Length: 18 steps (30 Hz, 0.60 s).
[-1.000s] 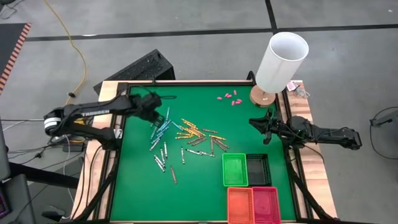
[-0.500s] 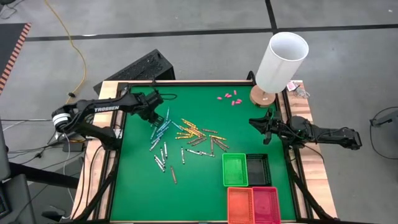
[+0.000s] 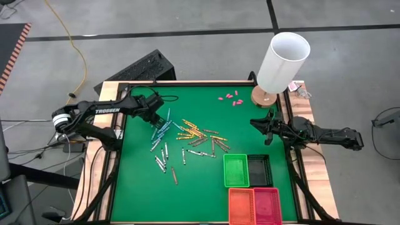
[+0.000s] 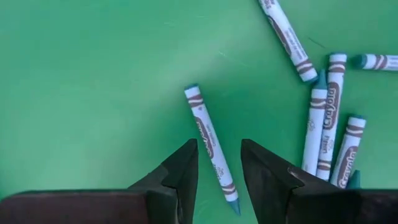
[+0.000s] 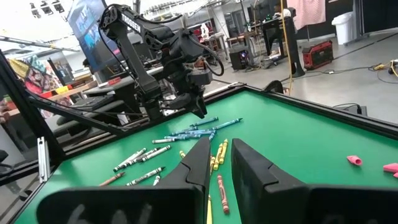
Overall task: Sort crayons
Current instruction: Put the blue crayon into the black bin
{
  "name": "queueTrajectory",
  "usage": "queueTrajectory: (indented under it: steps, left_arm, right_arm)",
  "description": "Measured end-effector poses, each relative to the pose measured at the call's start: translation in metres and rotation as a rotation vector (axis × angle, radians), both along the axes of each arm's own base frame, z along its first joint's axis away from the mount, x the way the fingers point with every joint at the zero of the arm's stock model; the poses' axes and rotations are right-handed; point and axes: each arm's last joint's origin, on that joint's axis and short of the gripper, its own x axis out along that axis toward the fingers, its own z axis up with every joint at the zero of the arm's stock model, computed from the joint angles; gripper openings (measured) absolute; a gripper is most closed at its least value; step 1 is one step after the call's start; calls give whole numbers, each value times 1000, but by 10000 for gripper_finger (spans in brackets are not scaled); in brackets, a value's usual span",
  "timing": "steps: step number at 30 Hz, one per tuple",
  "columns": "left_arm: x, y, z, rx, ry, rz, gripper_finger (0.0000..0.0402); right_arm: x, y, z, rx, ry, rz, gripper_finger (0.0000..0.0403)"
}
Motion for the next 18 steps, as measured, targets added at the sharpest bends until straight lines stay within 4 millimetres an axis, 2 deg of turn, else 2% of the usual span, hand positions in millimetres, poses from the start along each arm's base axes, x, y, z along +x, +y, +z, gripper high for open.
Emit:
queueTrajectory:
  steps: [6, 18]
  left_arm:
    - [-1, 3, 1, 84, 25, 69, 132]
    - [0, 3, 1, 61, 8, 66, 133]
  right_arm:
    - [0, 0, 0, -1, 0, 0, 68]
    - [0, 0, 0, -2, 1, 0, 68]
